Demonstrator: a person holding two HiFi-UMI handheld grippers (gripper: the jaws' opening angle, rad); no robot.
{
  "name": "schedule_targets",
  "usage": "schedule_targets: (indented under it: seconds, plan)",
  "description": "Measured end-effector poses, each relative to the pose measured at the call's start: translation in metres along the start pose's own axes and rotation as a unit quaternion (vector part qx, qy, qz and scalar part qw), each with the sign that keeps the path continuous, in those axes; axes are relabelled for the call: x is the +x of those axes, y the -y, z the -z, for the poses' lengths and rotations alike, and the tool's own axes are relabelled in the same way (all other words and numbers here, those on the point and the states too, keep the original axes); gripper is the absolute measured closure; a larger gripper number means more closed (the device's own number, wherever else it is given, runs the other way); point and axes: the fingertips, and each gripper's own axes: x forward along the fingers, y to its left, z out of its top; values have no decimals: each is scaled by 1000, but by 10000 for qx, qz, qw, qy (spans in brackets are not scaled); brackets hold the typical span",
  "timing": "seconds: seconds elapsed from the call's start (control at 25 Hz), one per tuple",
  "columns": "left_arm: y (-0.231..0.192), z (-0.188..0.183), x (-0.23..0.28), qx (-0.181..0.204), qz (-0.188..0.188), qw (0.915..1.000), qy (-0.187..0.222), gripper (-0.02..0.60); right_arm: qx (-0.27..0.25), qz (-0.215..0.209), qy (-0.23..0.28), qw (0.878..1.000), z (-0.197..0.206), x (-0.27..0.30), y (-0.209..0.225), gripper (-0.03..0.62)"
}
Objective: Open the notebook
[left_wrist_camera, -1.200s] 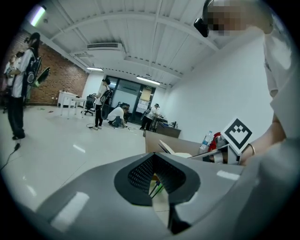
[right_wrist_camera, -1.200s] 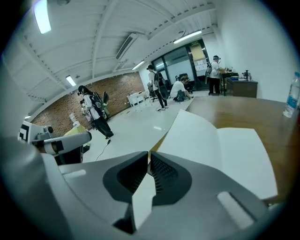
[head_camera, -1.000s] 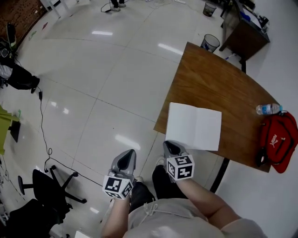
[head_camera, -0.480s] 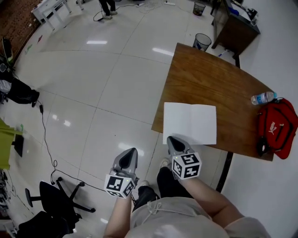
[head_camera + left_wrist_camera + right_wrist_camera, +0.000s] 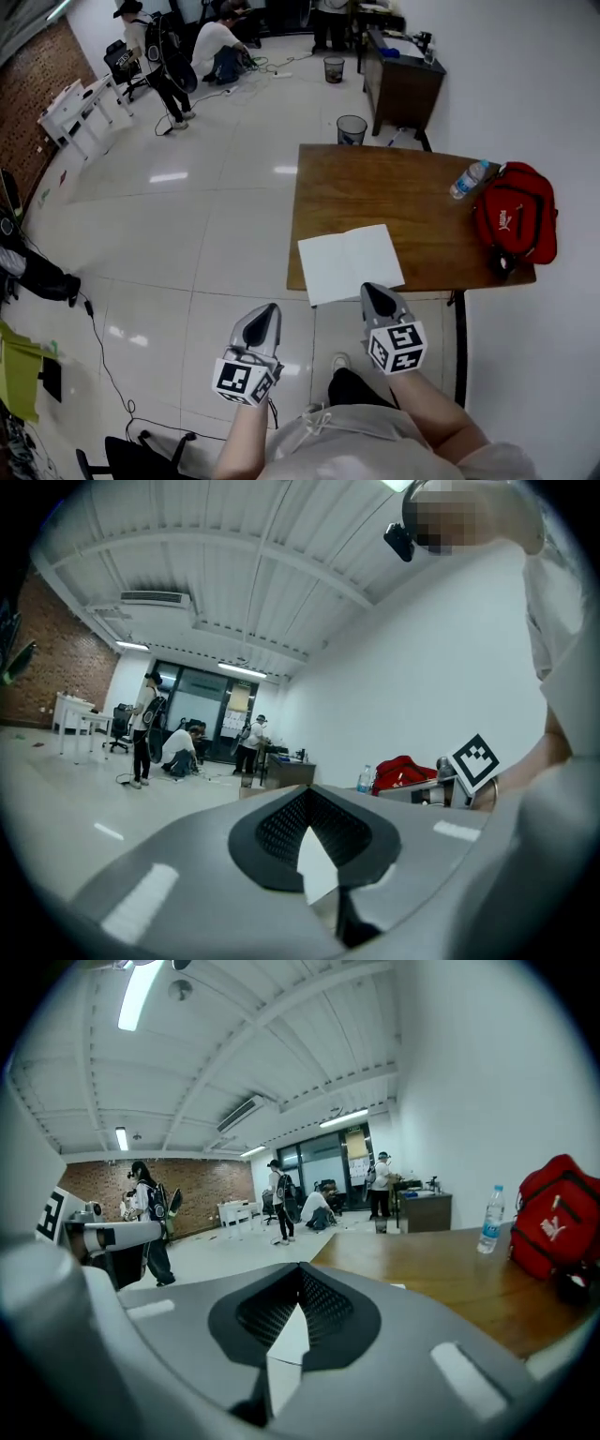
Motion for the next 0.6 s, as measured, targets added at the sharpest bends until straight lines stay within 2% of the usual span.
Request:
schedule_targets:
  seconds: [0.08,0.24,0.32,0.48,0.6]
  plan:
    - [17,-10,-6,80,203,9997,92,575,-34,199,186,9996,-7,-27,3,588]
    - [48,-30,-32,-78,576,9977,360,575,-57,550,375,9978,-4,-79,-1,588]
    - [59,-40,-51,-20,713,9964,463,575,-47,711,436,9965,0,-104,-9,588]
    - [72,-44,-88,242,830,9950,510,575,-24,937,501,9943,13,-145,-31,588]
    - [77,-36,-112,181,879,9949,455,575,-48,1015,480,9937,23,-170,-50,588]
